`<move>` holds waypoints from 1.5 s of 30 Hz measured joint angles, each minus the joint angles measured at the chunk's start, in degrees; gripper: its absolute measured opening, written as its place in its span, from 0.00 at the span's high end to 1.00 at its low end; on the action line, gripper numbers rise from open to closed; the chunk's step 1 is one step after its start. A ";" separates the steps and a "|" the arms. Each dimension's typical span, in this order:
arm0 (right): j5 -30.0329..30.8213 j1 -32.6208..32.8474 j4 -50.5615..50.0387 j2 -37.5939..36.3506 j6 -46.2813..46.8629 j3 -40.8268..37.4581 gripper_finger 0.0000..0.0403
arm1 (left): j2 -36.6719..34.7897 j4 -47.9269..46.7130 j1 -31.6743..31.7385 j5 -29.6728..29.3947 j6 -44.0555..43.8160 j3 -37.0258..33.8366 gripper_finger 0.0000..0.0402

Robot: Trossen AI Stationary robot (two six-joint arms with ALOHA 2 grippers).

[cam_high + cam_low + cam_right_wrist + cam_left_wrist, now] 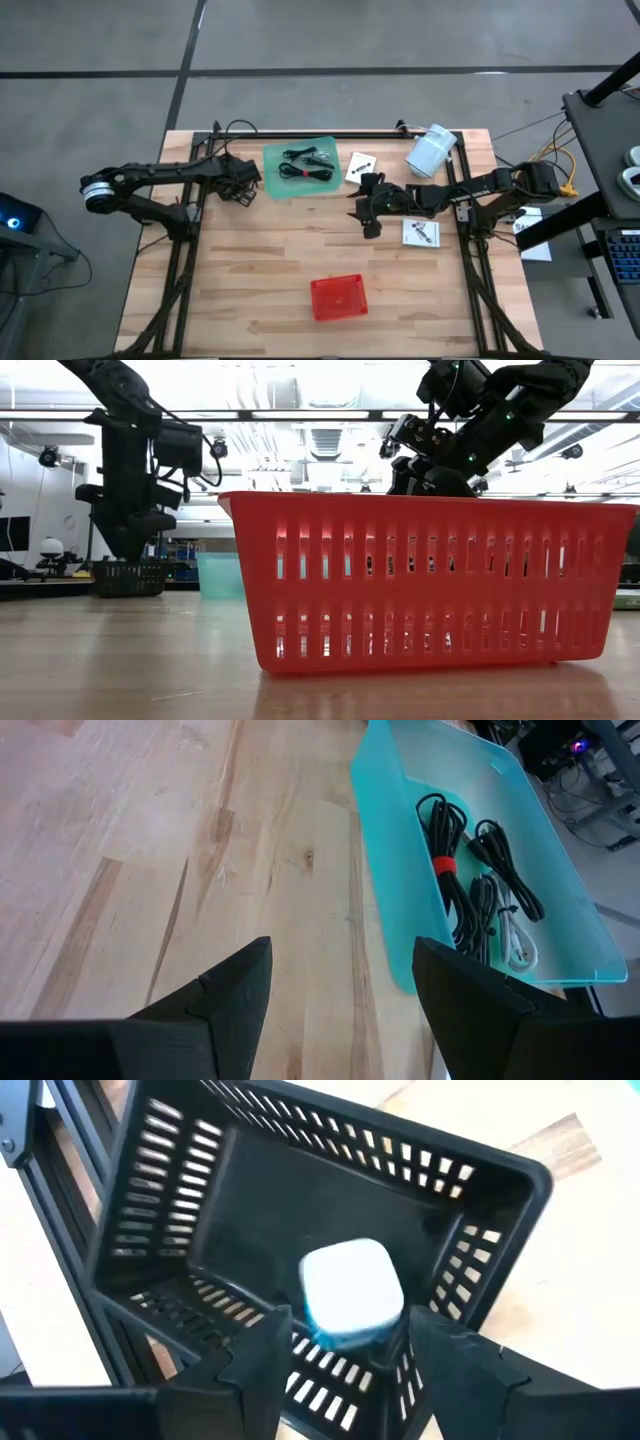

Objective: Pick and place items into bin
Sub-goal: Put the black charger adapter into the black bin

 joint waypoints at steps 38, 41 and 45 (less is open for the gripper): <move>18.74 0.17 -10.80 -19.37 38.71 -8.47 0.44 | -9.58 56.57 -0.09 18.33 41.02 -4.28 0.52; 21.34 0.17 -11.91 -20.41 44.28 -10.44 0.44 | -9.58 56.64 -0.09 18.33 41.02 -4.26 0.52; 22.84 0.17 -14.63 -20.77 49.79 -11.84 0.44 | -9.47 56.60 -0.04 18.33 40.83 -4.35 0.52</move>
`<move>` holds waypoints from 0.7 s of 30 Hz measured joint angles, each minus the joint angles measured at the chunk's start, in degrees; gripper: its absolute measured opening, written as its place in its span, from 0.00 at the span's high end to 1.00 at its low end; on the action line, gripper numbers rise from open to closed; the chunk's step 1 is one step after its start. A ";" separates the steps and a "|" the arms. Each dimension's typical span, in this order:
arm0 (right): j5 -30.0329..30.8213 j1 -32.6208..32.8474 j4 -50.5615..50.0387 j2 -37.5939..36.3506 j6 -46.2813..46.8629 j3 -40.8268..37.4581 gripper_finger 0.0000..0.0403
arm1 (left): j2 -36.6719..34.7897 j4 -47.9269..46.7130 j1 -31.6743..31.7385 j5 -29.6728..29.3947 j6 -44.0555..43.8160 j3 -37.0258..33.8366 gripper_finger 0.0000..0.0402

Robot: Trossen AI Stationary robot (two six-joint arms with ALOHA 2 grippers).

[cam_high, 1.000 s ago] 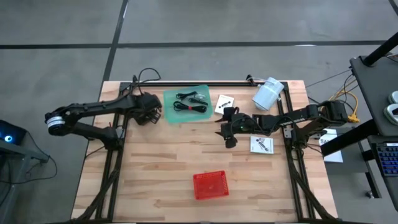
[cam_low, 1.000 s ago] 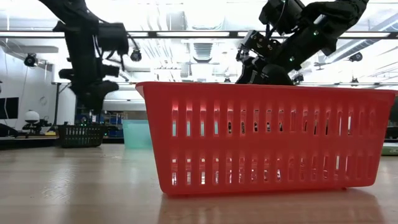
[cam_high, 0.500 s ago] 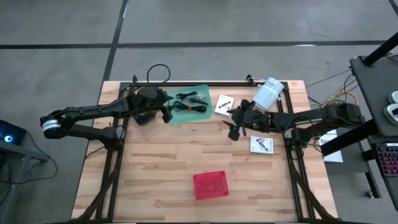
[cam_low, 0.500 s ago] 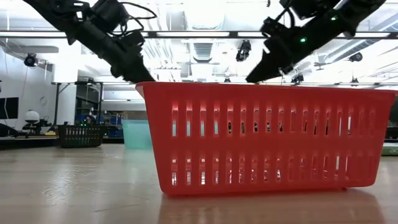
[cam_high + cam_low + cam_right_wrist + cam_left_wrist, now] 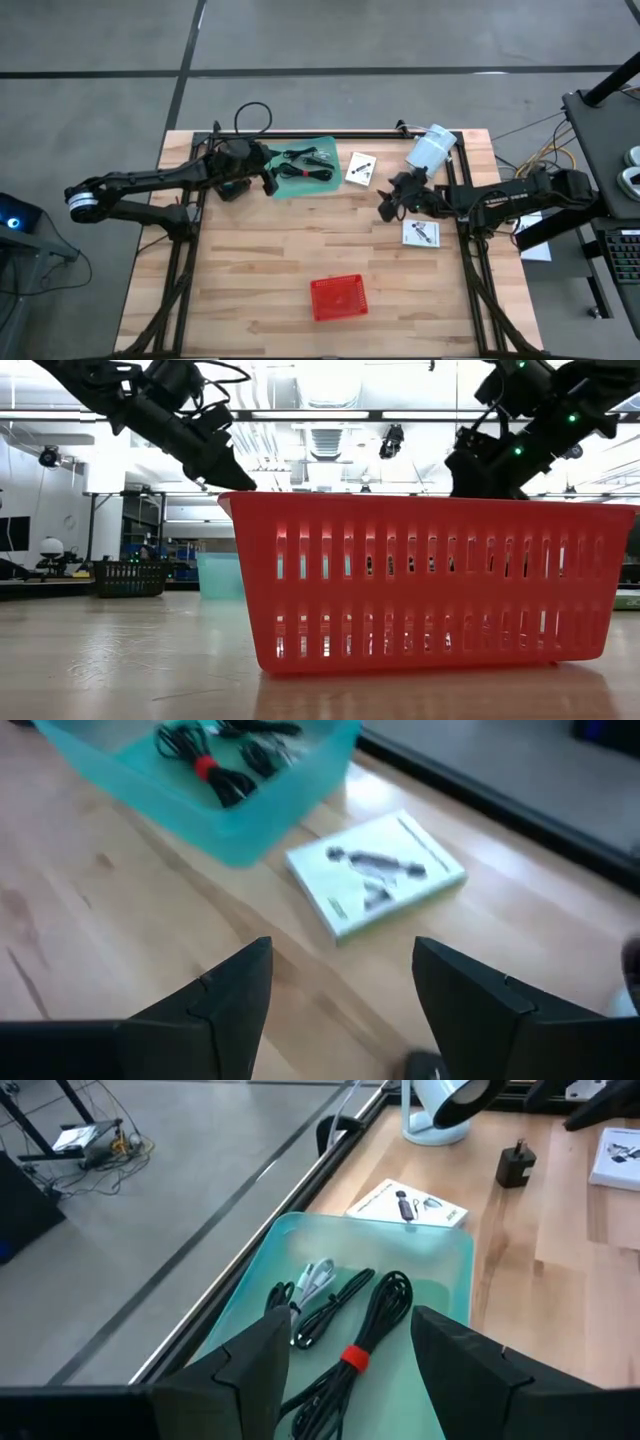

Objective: Pick and place items into bin
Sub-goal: Put the black charger adapter into the black bin

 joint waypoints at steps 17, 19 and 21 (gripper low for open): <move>2.97 0.09 -13.54 0.11 14.54 -0.77 0.44 | 5.14 -0.01 0.00 0.00 -0.04 0.15 0.52; 2.97 0.09 -13.56 0.11 14.55 -1.09 0.44 | 5.94 0.18 0.00 0.00 -0.04 0.15 0.52; 2.93 0.09 -13.56 0.11 14.52 -1.64 0.44 | 6.51 -0.07 0.00 0.00 -0.08 0.14 0.52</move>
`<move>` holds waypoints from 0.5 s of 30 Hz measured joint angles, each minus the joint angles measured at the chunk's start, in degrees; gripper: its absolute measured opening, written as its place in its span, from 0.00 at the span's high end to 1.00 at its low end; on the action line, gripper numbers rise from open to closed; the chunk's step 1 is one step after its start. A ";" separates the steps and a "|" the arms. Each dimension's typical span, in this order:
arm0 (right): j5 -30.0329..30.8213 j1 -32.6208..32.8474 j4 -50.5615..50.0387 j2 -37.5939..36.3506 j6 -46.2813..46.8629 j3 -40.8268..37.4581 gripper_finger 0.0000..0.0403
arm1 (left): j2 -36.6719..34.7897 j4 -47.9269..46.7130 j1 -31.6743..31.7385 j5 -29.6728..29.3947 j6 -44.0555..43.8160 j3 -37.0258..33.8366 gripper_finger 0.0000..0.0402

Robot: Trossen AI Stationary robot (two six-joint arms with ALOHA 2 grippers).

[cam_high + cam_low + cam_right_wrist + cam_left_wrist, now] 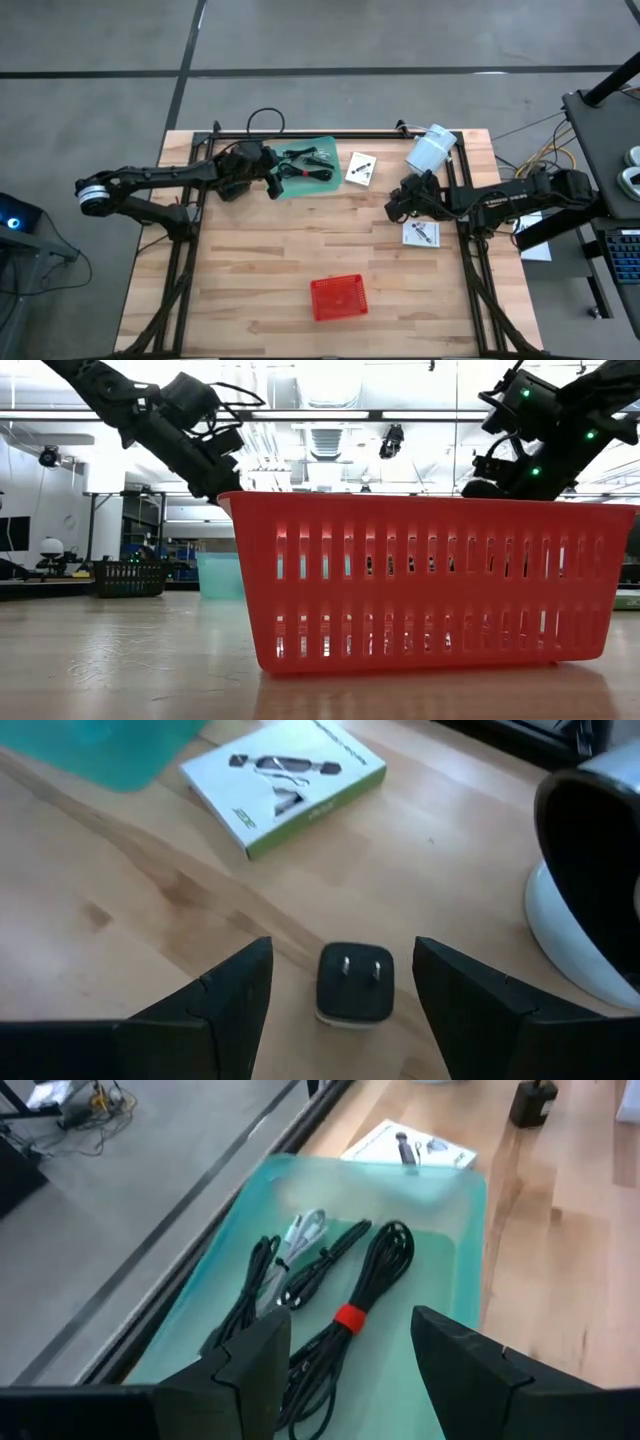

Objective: Pick and place items into bin
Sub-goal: Put the black charger adapter into the black bin

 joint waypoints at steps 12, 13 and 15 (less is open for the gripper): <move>-0.11 0.00 0.50 0.00 1.28 -1.51 0.44 | 0.42 1.24 0.02 -0.20 0.14 0.08 0.52; -0.15 0.00 0.50 0.00 2.14 -1.62 0.44 | 0.44 1.62 0.02 -0.20 0.12 0.08 0.52; -0.20 0.00 0.50 0.00 4.06 -1.87 0.44 | 0.44 1.59 0.02 -0.20 0.14 0.08 0.52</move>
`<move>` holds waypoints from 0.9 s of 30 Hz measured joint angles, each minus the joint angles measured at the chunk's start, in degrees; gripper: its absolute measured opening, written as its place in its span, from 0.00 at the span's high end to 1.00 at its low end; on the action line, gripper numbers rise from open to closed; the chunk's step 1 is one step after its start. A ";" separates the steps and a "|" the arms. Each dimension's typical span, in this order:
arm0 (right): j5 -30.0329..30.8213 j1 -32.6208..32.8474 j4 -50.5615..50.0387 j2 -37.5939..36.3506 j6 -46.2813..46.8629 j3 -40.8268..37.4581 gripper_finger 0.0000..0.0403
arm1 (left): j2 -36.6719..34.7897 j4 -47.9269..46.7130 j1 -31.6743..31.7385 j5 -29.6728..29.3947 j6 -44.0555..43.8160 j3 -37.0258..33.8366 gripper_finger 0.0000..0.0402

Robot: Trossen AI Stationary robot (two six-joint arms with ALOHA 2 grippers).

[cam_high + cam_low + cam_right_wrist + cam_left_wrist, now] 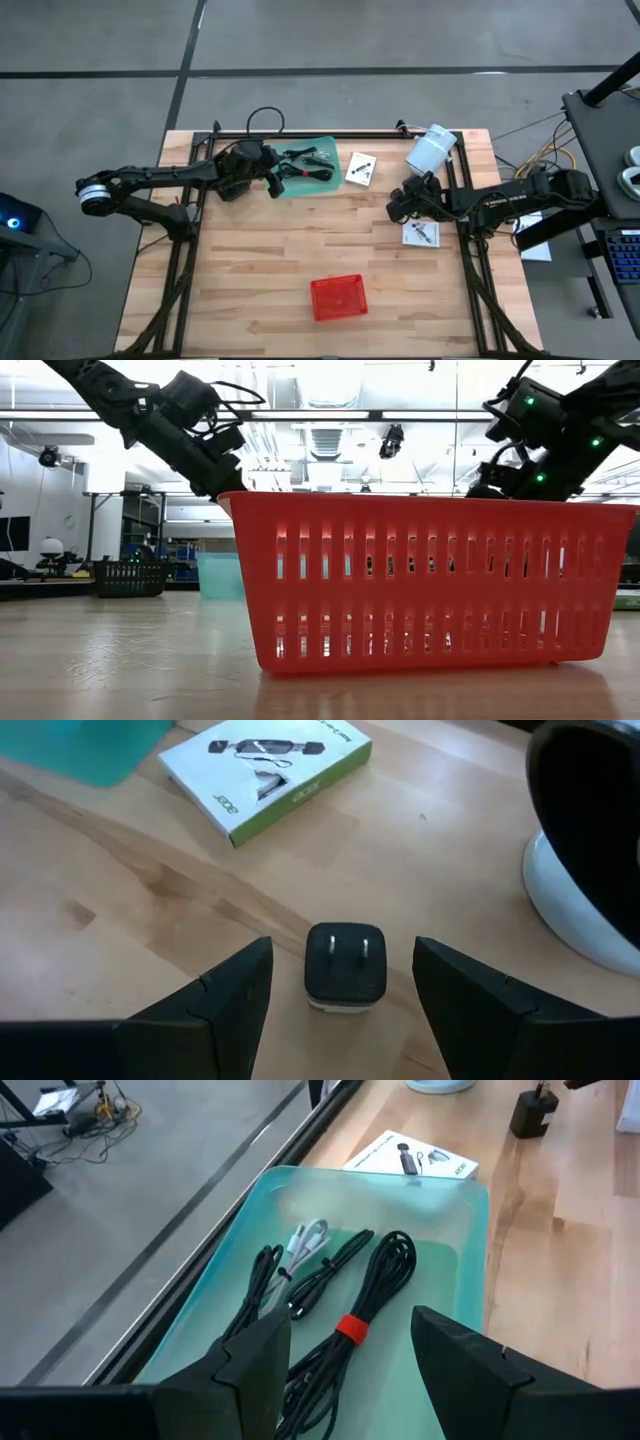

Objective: Pick and place items into bin
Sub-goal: Put the black charger adapter into the black bin

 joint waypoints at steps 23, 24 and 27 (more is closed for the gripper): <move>1.66 0.00 12.70 0.00 -1.26 -8.35 0.44 | 0.02 2.08 0.00 0.00 0.04 -0.02 0.52; 1.66 0.00 12.68 0.00 -1.20 -8.58 0.44 | 0.02 2.00 0.00 0.00 0.04 -0.02 0.52; 1.66 0.00 12.92 0.00 -1.11 -8.87 0.44 | 0.02 2.06 0.00 0.00 0.03 -0.02 0.52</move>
